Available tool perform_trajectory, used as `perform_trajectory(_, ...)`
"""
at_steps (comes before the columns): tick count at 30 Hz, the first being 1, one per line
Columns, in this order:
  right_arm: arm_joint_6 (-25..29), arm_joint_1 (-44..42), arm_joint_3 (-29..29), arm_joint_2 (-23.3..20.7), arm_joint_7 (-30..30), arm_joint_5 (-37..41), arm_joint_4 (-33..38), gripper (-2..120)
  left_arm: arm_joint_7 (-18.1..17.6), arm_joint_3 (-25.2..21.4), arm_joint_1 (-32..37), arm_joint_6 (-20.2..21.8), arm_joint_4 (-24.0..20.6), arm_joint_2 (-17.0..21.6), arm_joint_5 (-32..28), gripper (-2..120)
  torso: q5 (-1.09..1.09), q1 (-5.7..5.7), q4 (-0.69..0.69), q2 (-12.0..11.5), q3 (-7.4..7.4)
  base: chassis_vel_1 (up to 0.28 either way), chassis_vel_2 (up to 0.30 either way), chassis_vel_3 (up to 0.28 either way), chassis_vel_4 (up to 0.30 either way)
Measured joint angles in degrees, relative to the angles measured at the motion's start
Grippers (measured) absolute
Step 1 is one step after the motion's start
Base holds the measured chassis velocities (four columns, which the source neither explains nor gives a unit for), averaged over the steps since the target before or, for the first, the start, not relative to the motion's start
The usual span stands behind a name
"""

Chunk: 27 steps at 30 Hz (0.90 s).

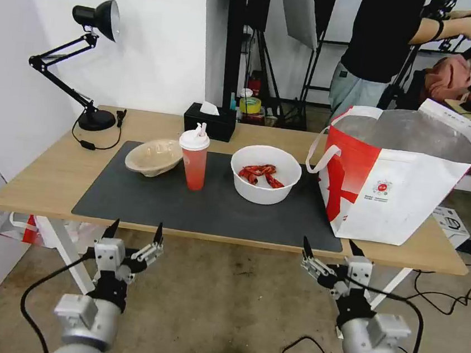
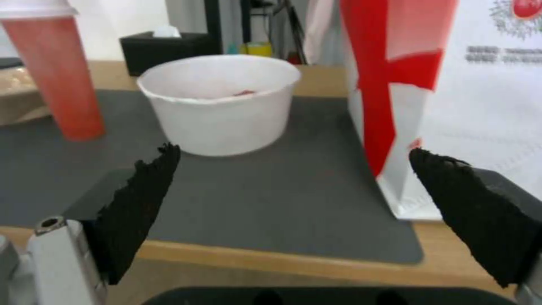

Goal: Pick up the trash from the table and place it into the takeout bag.

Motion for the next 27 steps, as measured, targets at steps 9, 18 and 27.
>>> perform_trajectory(9, -1.0, 0.8, -0.5, -0.5, 0.5, 0.9, 0.5, 100, -11.6, 4.4, -4.9, 9.8, -4.5, 7.7, -13.3, 100, 0.00, 0.00, -0.01, 0.0, 0.00, 0.000, 0.000, 0.000, 0.000)
perform_trajectory(18, 14.3, 4.8, 0.7, -2.4, -7.6, 6.6, -0.9, 100, -18.4, 7.6, -7.1, 14.6, -5.8, 11.3, -20.5, 100, 0.00, 0.00, 0.00, 0.0, 0.00, 0.000, 0.000, 0.000, 0.000)
perform_trajectory(27, 20.6, 10.7, 1.3, -9.0, -12.9, 20.9, -0.5, 100, -19.0, 7.3, -5.7, 15.3, -5.9, 11.0, -19.4, 100, 0.01, 0.00, -0.01, 0.0, 0.00, 0.000, 0.000, 0.000, 0.000)
